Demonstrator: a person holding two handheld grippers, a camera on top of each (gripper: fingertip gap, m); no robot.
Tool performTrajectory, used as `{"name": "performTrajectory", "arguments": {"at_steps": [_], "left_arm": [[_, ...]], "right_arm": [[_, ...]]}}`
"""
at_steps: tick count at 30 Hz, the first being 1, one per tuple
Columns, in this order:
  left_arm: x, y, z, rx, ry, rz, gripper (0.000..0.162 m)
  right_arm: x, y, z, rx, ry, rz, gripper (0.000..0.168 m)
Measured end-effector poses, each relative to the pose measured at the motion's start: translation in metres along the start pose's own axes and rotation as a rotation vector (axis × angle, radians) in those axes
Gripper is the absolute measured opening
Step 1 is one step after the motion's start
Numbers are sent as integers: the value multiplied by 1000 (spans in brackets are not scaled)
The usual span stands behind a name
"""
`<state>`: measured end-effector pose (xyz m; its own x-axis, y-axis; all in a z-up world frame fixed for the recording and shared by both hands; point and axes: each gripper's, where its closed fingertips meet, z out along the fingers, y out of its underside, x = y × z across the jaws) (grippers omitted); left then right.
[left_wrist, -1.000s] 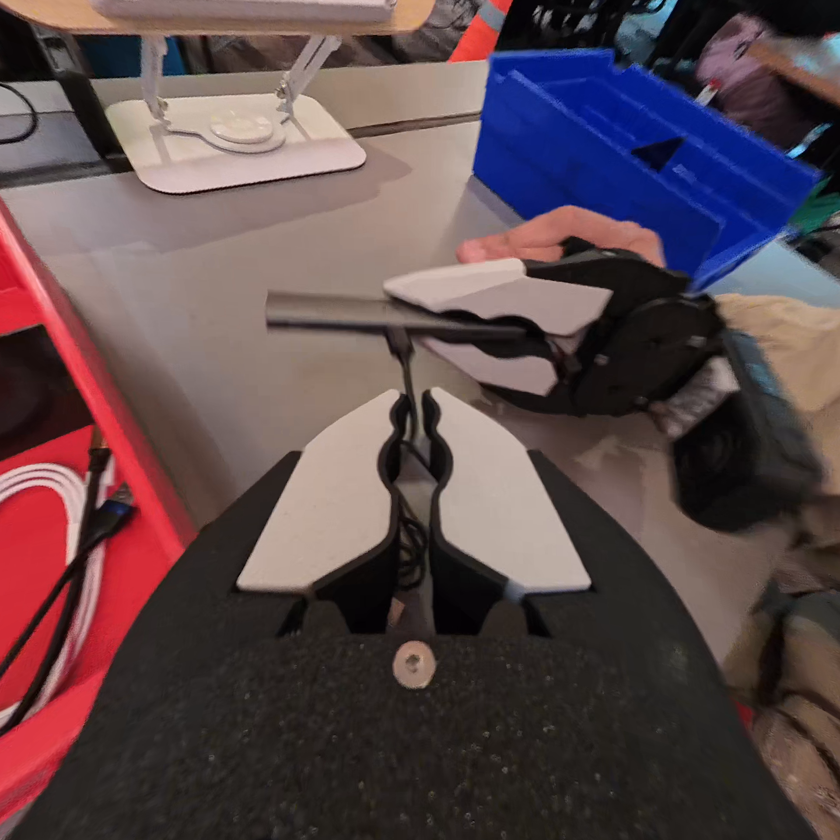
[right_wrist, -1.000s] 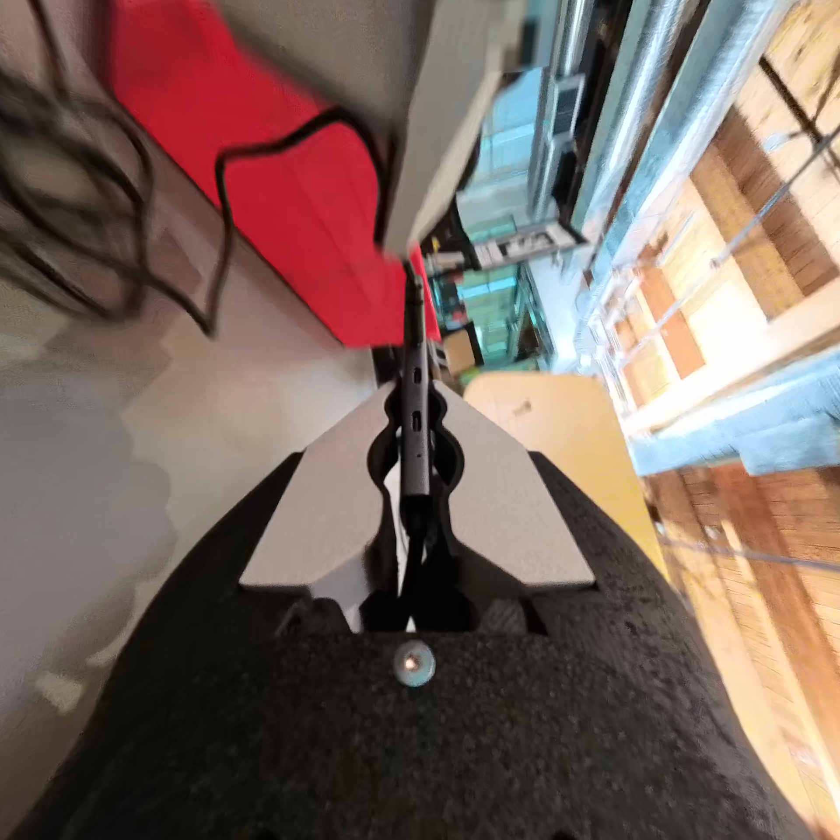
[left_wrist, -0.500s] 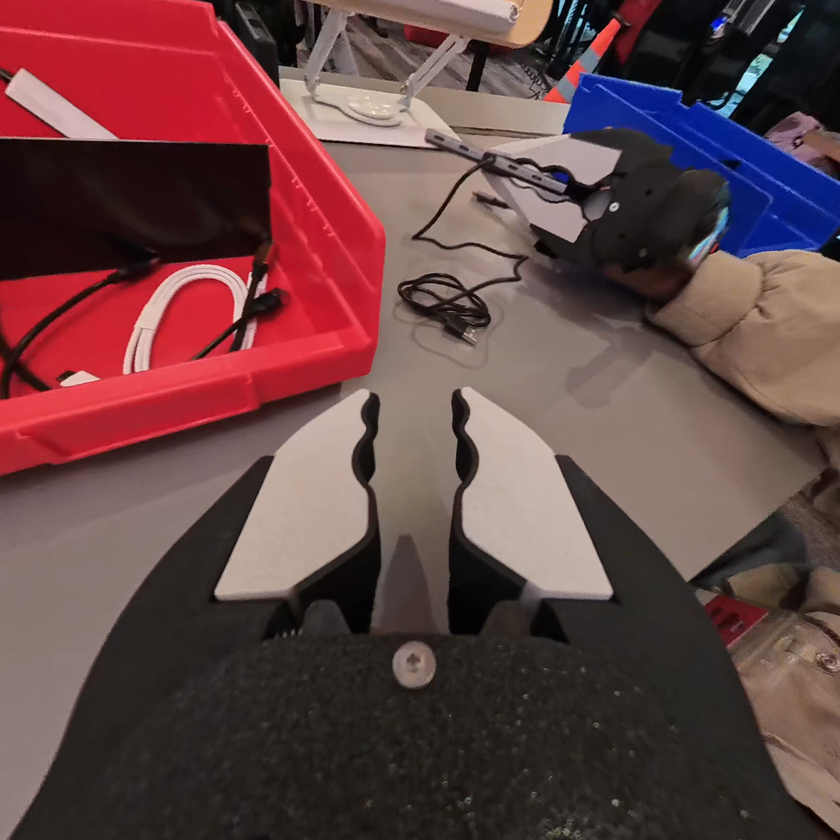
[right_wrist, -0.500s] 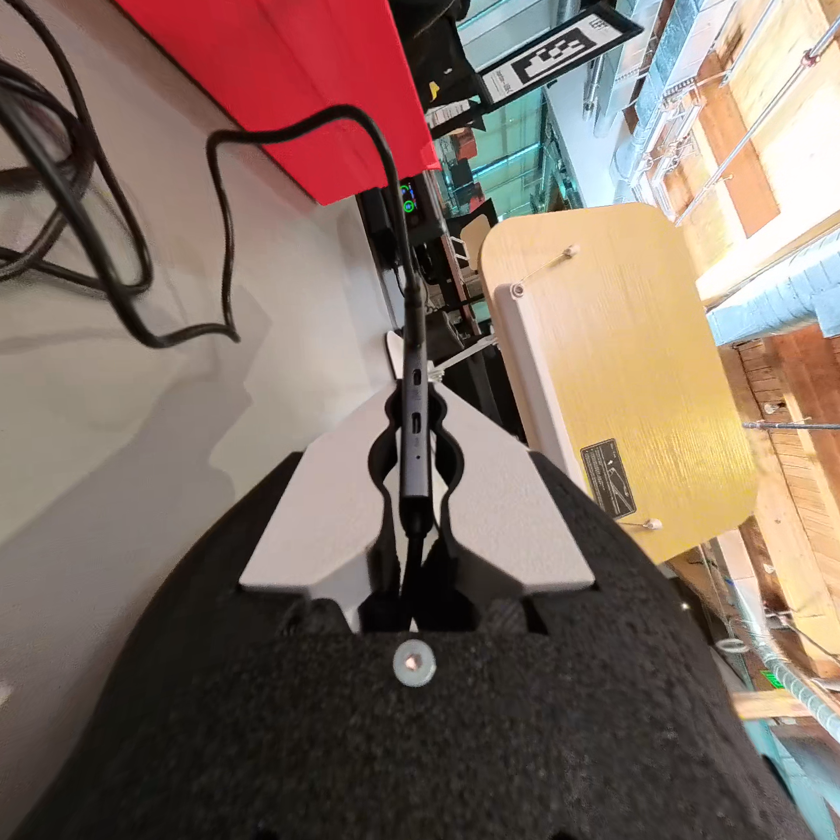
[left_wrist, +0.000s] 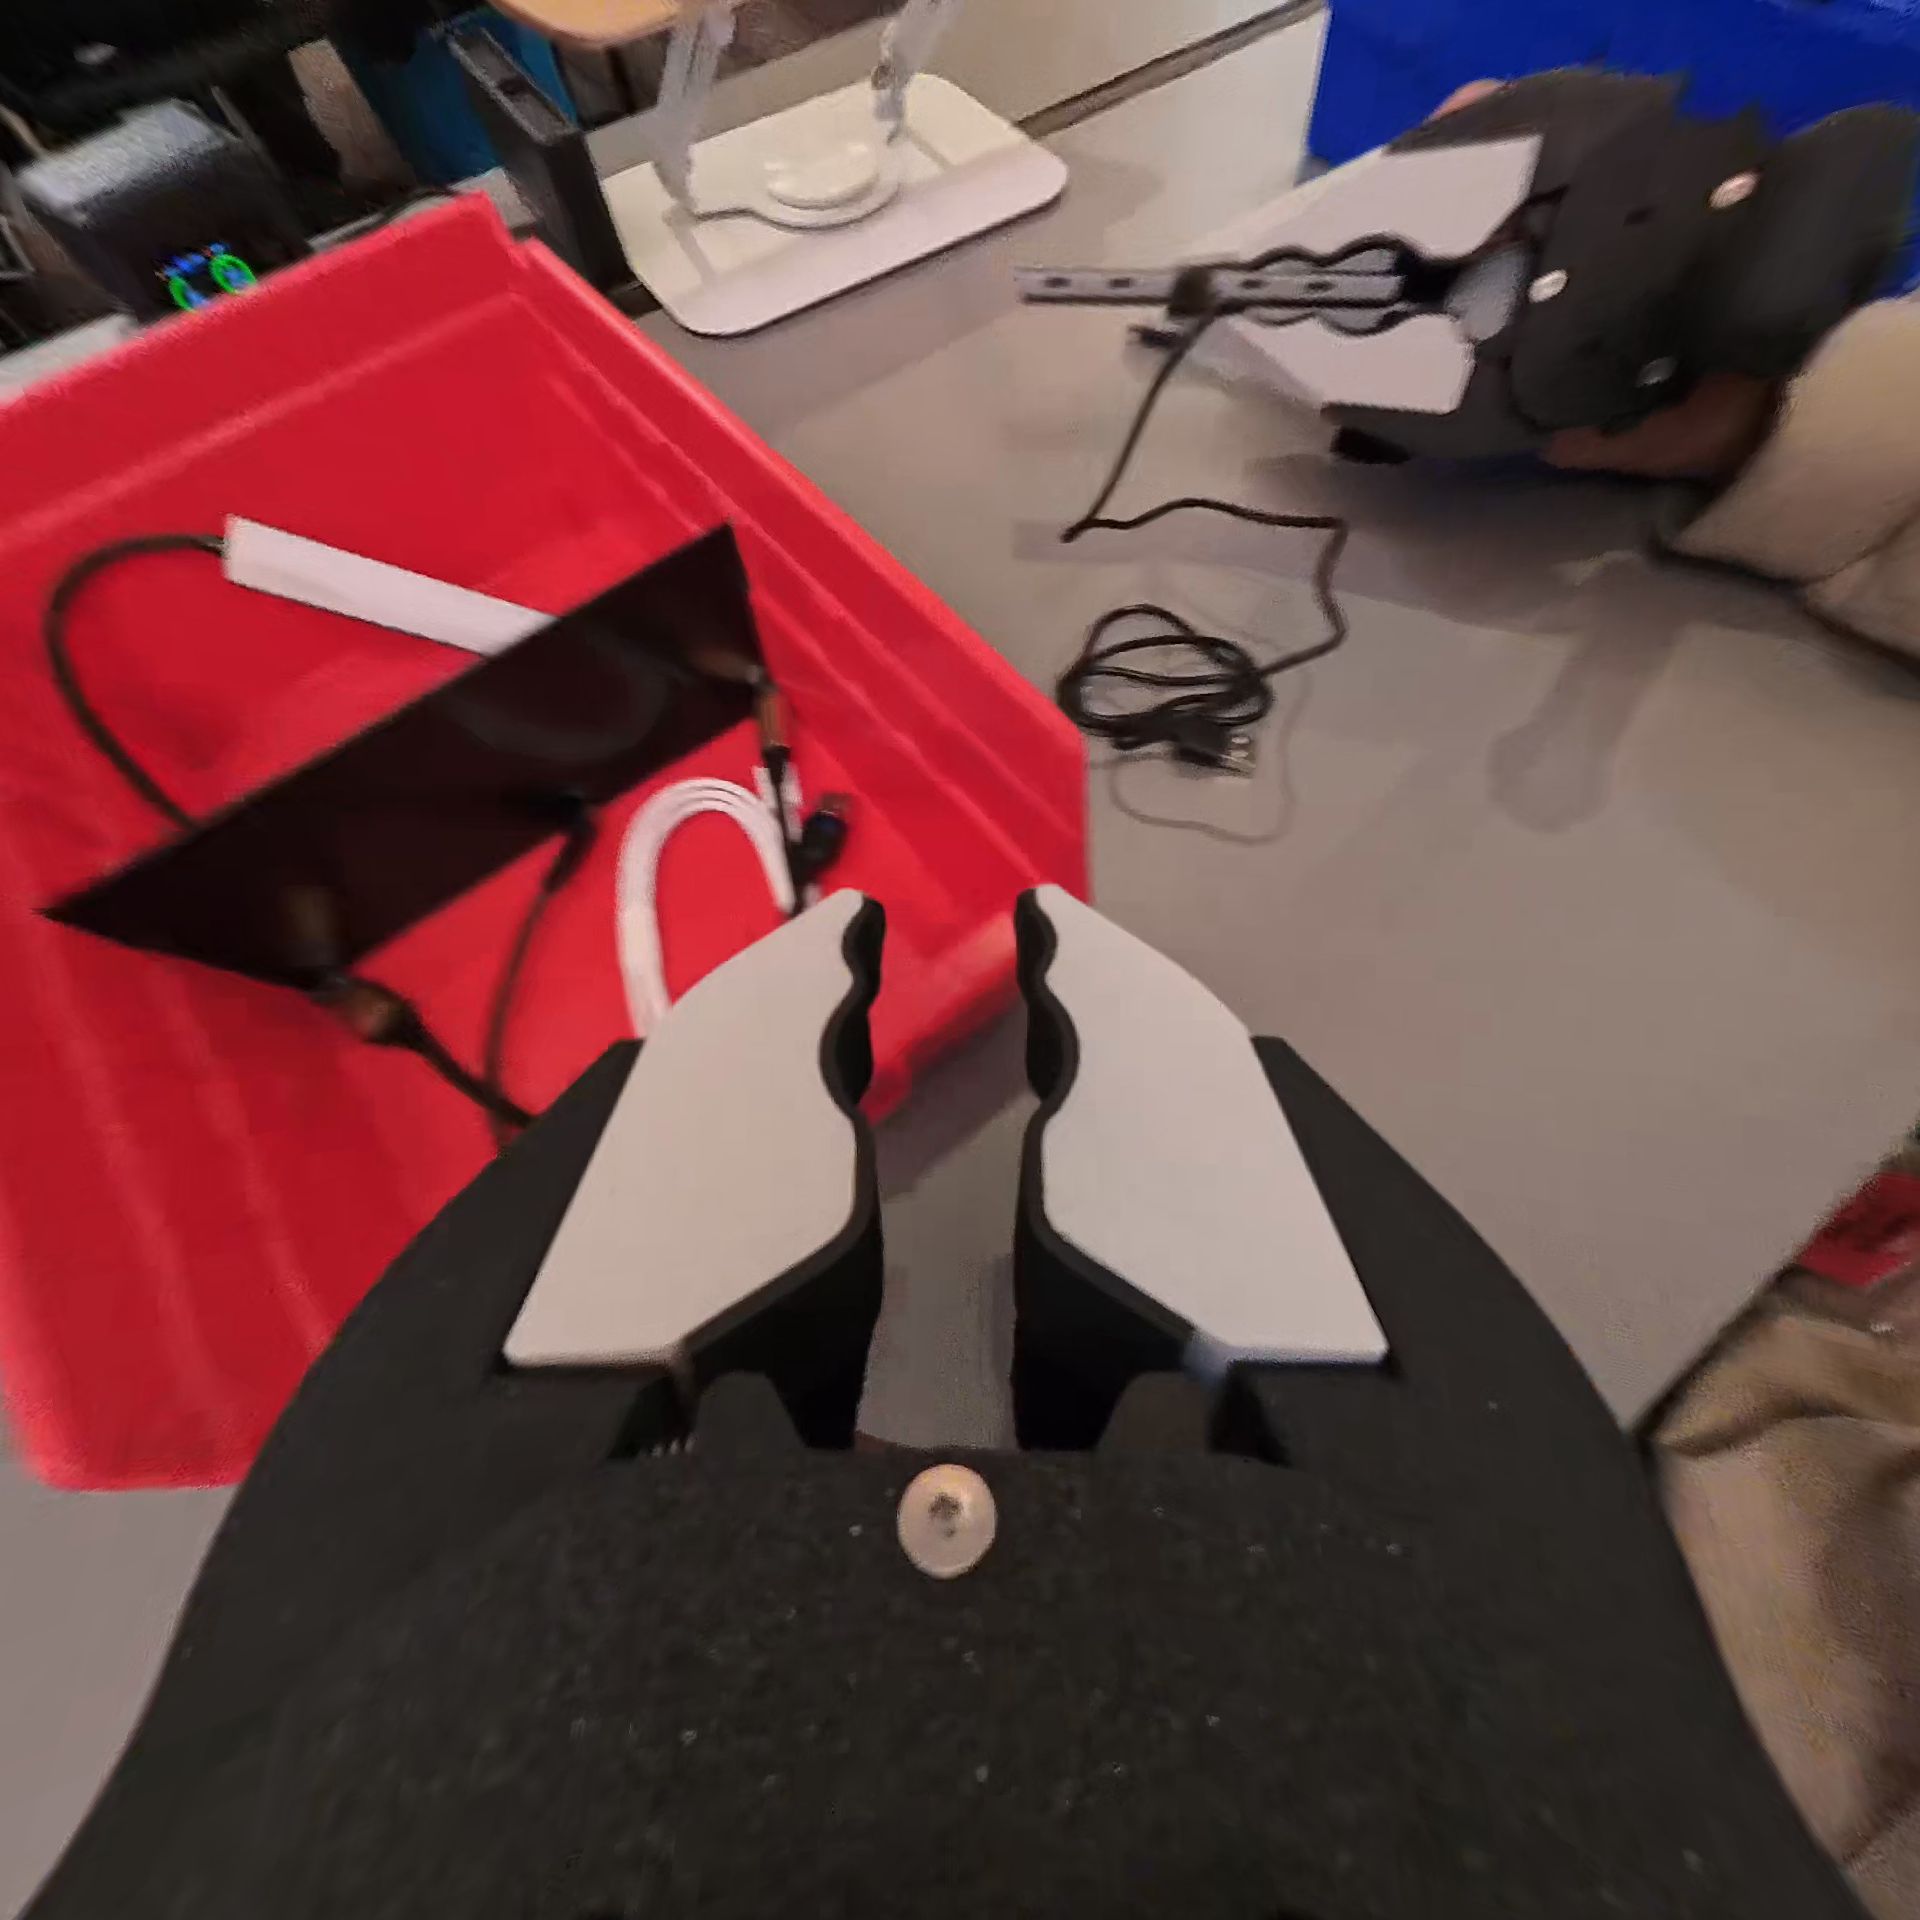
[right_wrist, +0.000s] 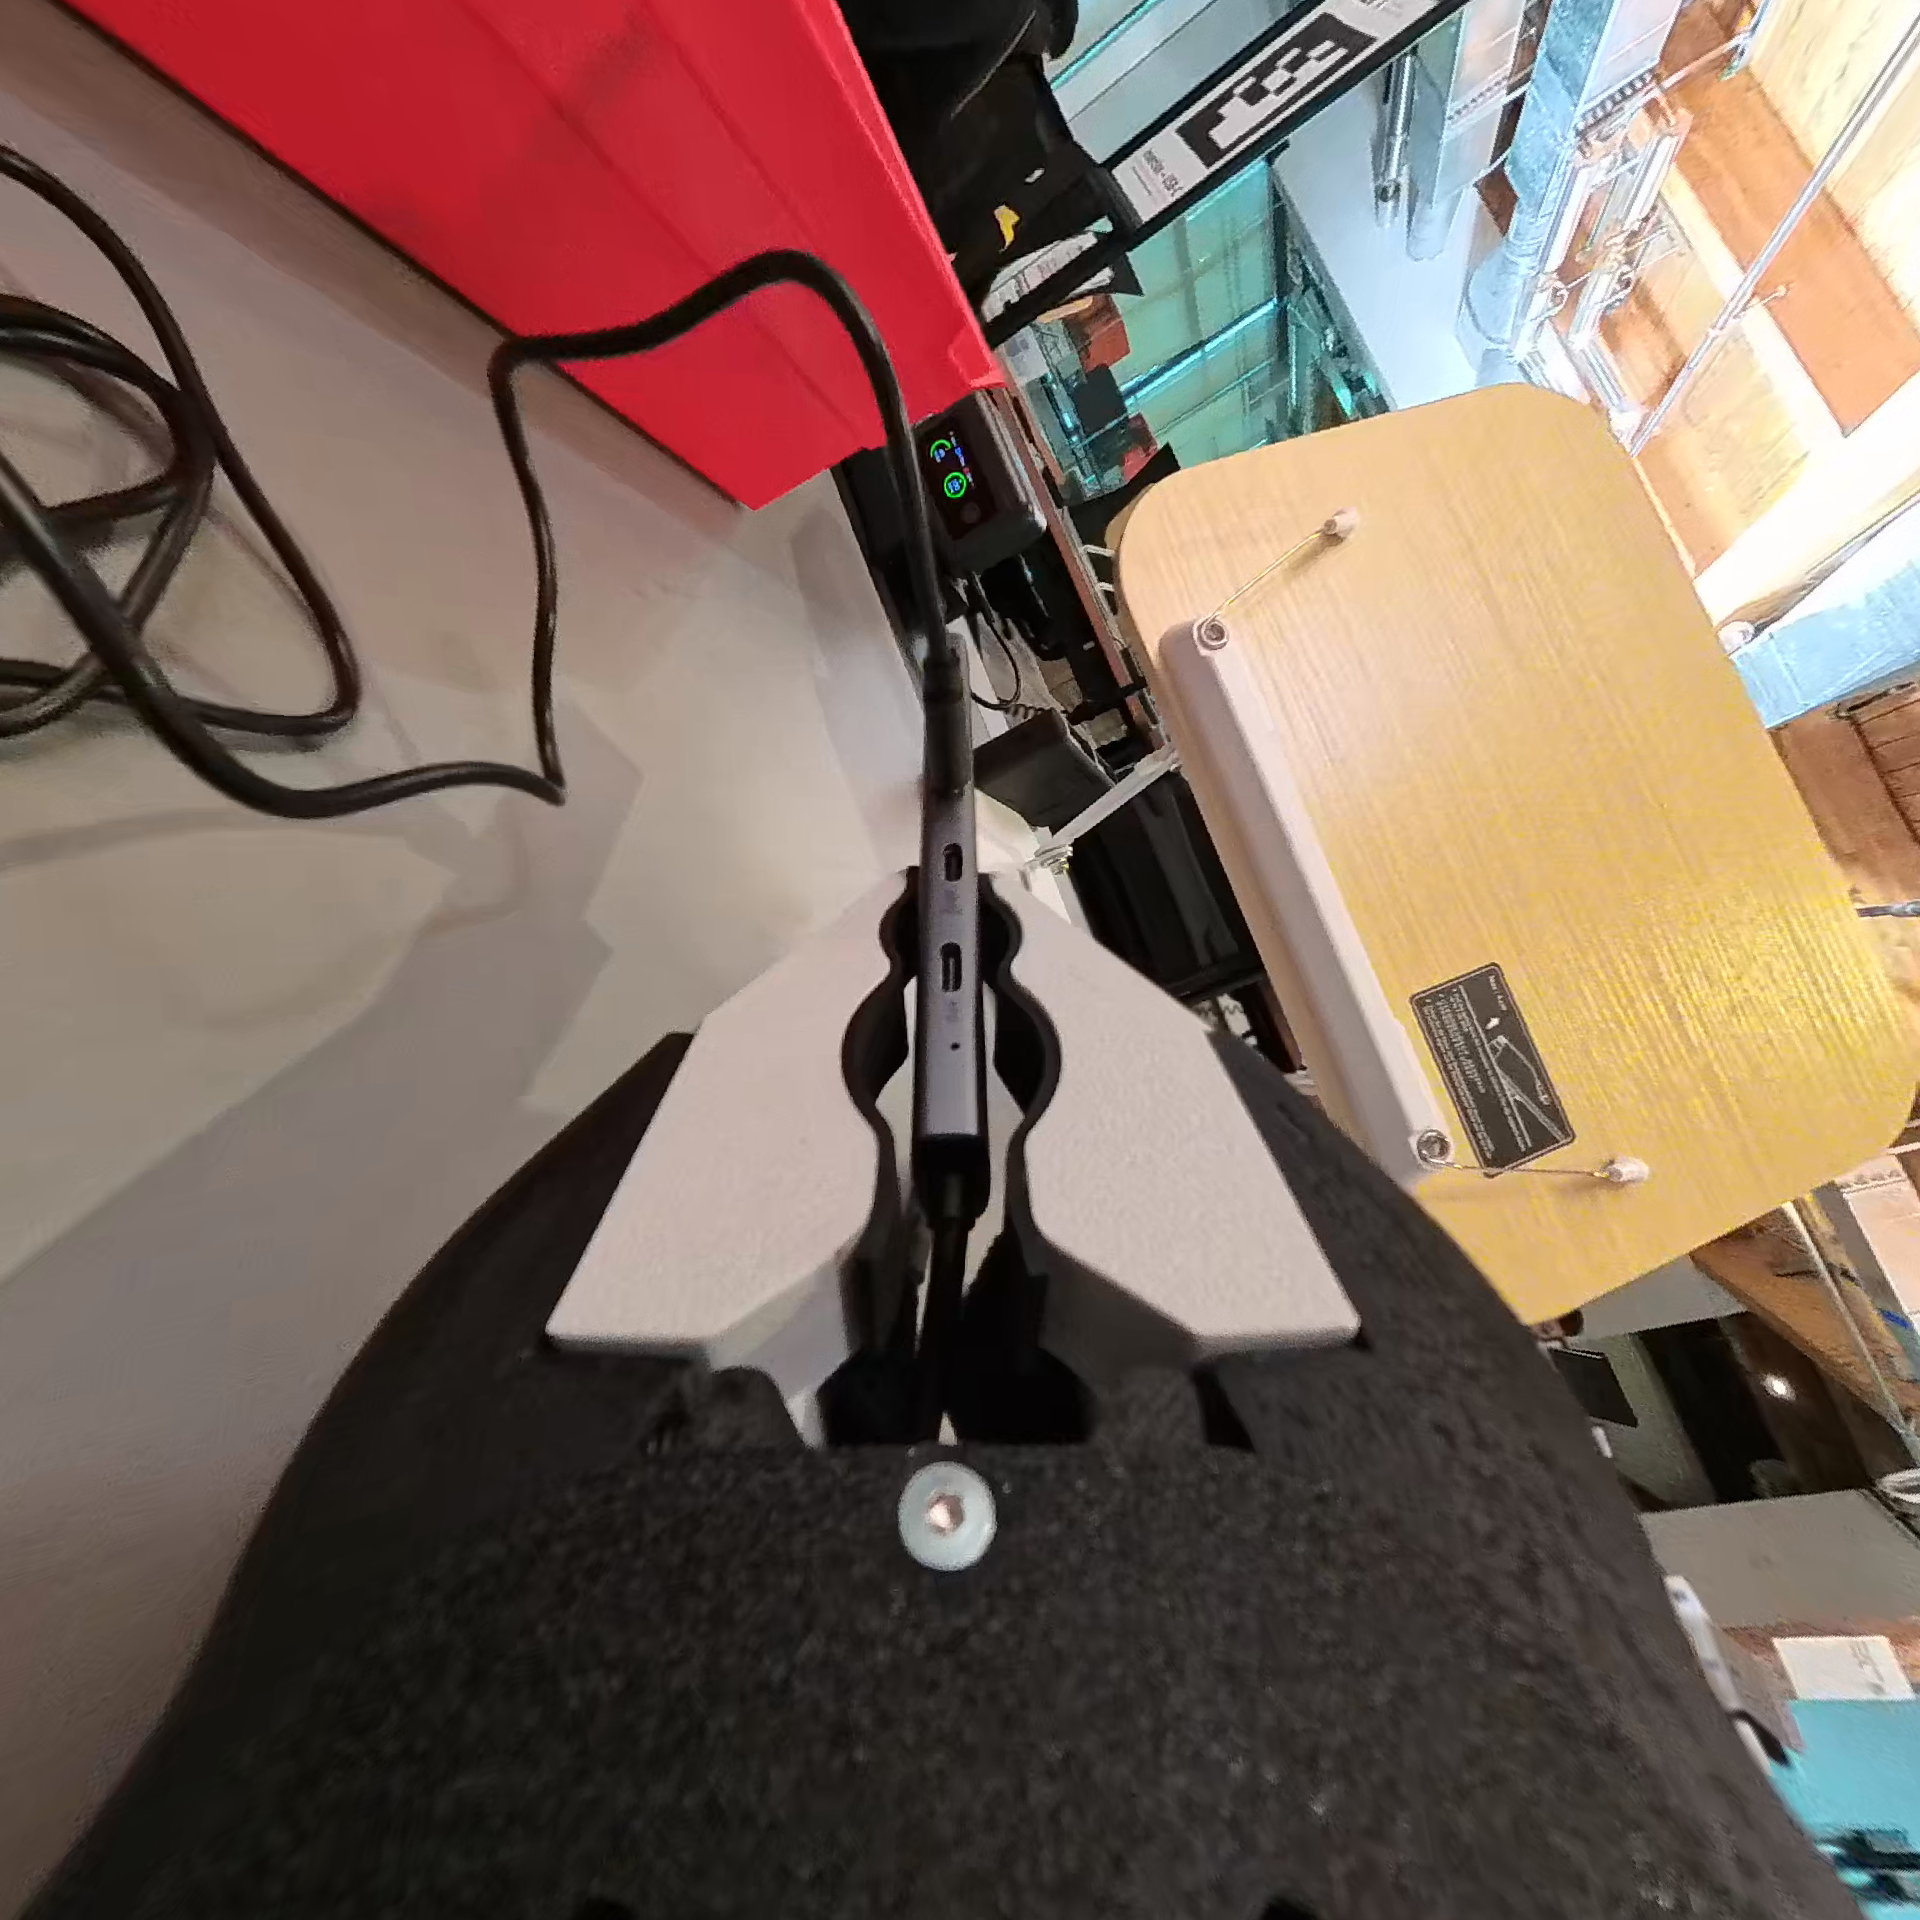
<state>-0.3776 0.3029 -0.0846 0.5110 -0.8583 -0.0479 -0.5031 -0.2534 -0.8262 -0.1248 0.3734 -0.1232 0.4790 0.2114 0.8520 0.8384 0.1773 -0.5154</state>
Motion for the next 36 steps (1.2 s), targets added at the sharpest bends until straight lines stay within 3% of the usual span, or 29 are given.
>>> {"name": "performTrajectory", "arguments": {"at_steps": [6,15,20,28,32,36], "left_arm": [[-56,3,48,-282,34,35,27],[-56,23,117,-462,159,-85,23],[-58,38,134,-529,102,-15,17],[-62,25,125,-464,35,58,4],[-70,-5,100,-337,-6,39,4],[-92,-66,50,-92,-127,49,3]], "right_arm": [[2,2,1,-2,3,7,7],[0,3,3,-4,-17,46,8],[-1,4,4,-4,-27,58,8],[-1,3,4,0,-26,60,8],[1,3,3,2,-20,59,8],[2,2,2,7,-12,51,8]]}}
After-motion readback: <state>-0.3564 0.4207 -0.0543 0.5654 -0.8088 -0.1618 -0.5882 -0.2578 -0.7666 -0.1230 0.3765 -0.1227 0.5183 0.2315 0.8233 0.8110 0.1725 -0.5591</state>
